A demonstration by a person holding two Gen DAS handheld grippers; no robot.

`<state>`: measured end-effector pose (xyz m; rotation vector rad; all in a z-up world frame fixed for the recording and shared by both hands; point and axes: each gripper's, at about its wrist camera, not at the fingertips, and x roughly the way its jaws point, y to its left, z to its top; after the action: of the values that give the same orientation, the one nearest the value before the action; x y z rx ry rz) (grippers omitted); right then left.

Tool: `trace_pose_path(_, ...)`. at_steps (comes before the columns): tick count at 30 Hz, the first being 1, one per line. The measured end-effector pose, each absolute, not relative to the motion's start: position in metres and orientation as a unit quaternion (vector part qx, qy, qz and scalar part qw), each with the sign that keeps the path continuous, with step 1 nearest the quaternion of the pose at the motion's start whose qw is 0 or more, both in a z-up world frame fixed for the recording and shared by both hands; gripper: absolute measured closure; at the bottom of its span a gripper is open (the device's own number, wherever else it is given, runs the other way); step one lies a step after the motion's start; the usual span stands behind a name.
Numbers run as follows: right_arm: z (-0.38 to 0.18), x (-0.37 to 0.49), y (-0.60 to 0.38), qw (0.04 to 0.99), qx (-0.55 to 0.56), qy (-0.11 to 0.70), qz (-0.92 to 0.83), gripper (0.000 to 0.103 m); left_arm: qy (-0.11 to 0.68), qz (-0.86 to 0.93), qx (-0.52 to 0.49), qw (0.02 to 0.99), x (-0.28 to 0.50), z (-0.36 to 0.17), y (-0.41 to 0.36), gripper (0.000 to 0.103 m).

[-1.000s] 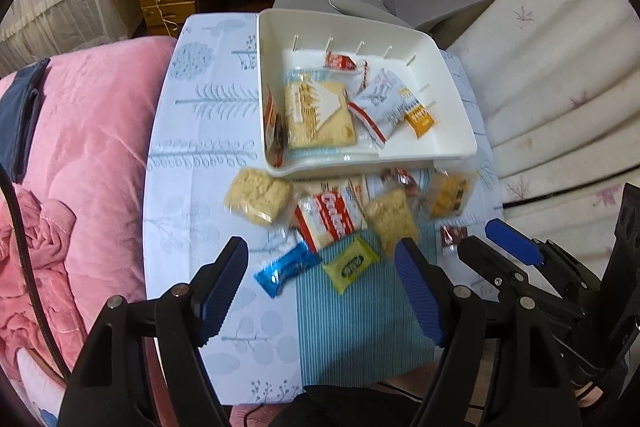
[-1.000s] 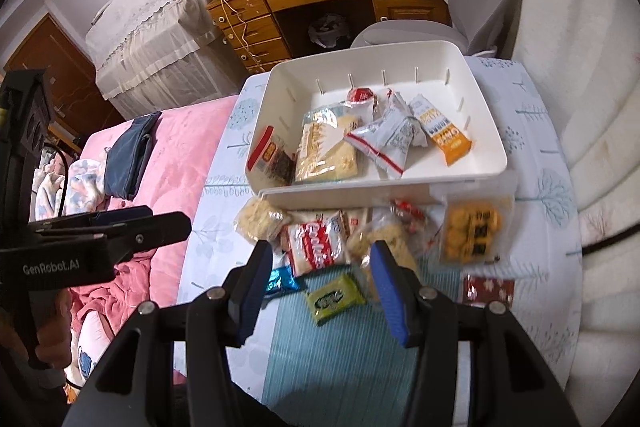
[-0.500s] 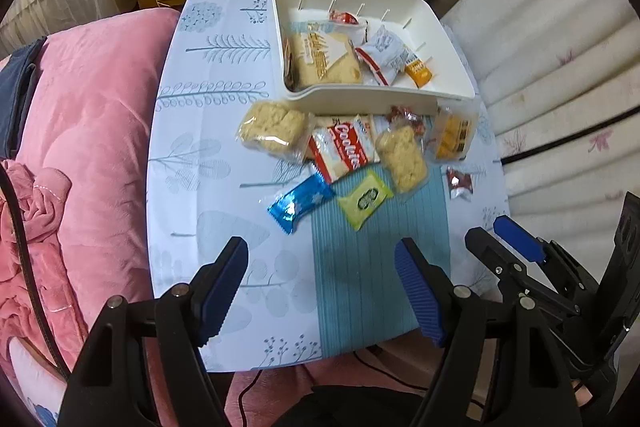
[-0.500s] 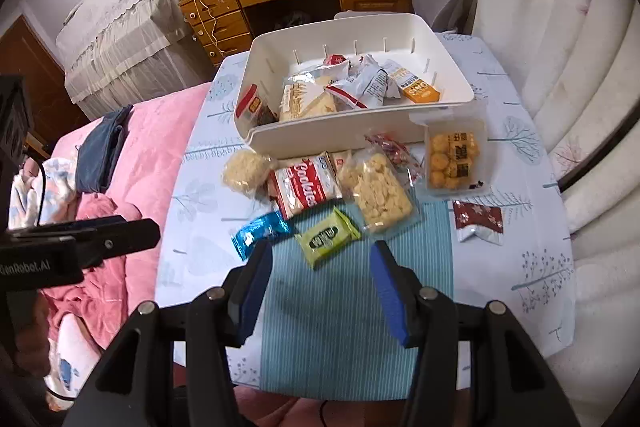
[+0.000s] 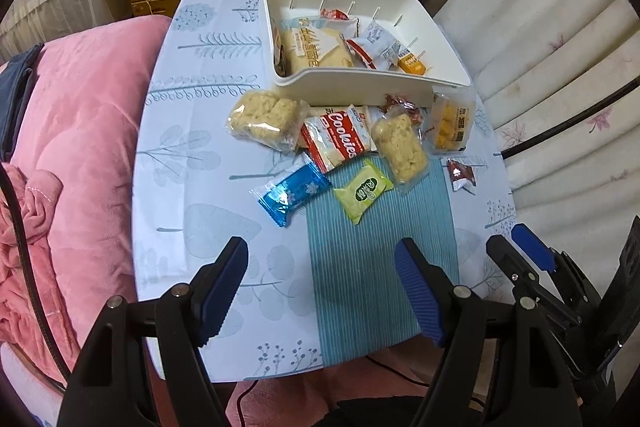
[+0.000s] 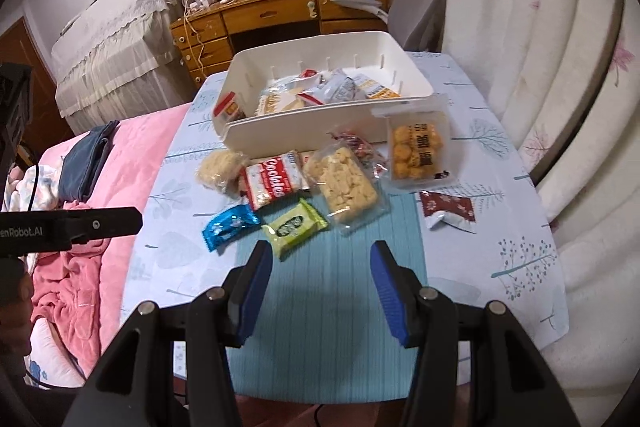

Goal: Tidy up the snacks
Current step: 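Grasp the red snowflake packet with the right tool while the left tool grasps the green pack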

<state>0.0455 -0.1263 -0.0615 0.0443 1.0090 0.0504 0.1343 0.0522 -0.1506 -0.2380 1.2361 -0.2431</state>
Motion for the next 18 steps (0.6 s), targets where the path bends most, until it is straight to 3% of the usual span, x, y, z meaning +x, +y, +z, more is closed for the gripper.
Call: trace_pose_path(18,-0.108,0.080,-0.218,0.855,-0.011,0.514,0.070,0.051,0.631,-0.002,-0.198,0.750,0.169,-0.204,-0.010,0.028)
